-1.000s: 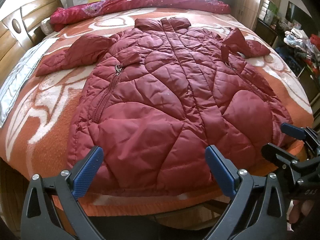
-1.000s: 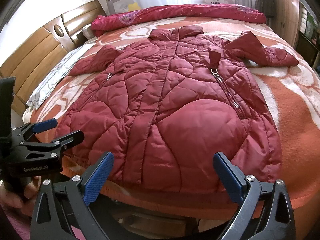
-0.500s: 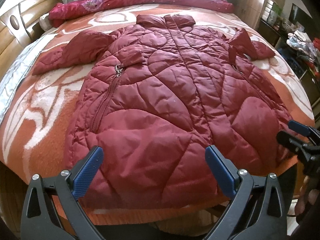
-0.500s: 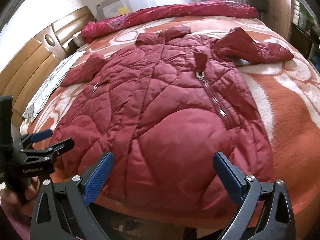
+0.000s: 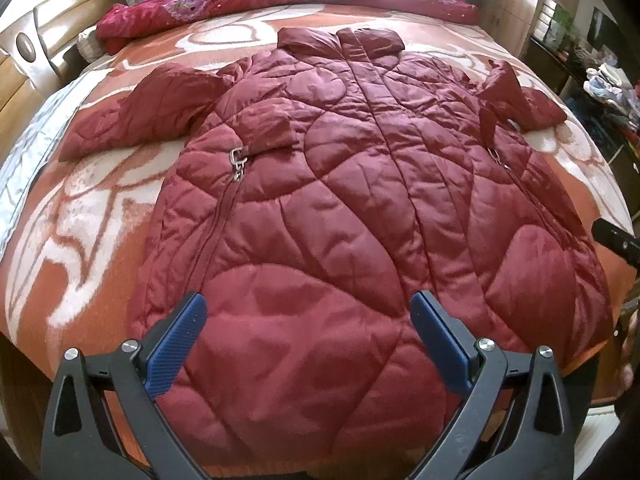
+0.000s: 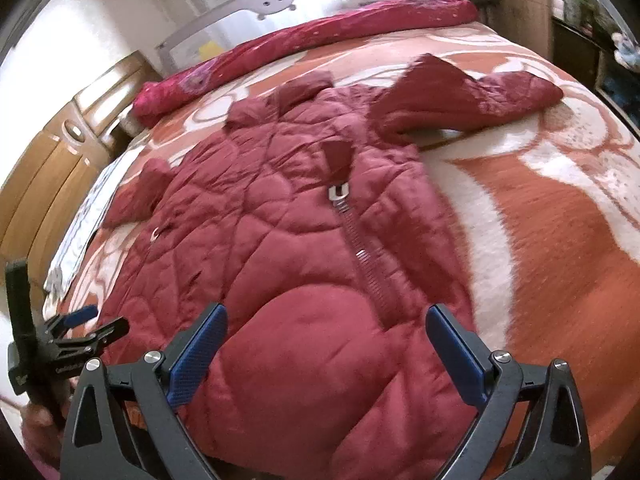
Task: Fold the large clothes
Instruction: 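Move the right tool to the sleeve cuff nearest it and grasp it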
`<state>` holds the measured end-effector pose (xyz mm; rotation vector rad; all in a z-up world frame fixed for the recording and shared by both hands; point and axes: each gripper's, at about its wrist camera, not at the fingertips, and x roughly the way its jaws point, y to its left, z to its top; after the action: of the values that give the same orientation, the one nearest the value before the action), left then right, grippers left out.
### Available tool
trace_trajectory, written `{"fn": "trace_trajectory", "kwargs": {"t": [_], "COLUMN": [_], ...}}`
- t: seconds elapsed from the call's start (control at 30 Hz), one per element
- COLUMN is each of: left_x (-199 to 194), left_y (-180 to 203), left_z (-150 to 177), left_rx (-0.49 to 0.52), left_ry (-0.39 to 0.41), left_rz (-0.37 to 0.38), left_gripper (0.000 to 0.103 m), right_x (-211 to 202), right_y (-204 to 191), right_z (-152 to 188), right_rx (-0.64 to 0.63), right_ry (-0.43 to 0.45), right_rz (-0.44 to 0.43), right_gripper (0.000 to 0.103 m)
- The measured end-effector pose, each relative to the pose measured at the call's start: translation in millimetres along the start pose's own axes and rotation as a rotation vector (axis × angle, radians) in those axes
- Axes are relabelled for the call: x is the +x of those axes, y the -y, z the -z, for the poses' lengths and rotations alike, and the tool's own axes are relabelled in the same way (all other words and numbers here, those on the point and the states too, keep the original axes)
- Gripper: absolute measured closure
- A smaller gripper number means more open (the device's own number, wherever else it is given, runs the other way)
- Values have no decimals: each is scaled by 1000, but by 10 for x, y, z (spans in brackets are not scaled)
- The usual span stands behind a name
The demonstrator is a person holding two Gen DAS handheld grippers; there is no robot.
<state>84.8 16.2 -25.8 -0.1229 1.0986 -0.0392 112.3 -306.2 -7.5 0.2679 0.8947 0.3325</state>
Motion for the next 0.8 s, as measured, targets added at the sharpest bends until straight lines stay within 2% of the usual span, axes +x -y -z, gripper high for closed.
{"fn": "trace_trajectory", "kwargs": {"t": [0.1, 0.23, 0.67, 0.8], "left_x": [57, 128, 379, 448], "left_y": [1, -2, 68, 85], "left_z": [-97, -216, -513, -605], "left_rx": [0, -9, -7, -10], "left_ry": [-9, -20, -56, -58], "left_rz": [-15, -17, -29, -34], "left_gripper": [1, 1, 1, 1], "right_x": [-32, -62, 291, 380], "right_y": [171, 499, 1571, 1905], "right_z": [-163, -397, -1249, -1539], "right_rx": [5, 48, 193, 229], "right_ry": [17, 43, 63, 104], "right_rz": [51, 78, 183, 213], "right_gripper": [3, 3, 5, 6]}}
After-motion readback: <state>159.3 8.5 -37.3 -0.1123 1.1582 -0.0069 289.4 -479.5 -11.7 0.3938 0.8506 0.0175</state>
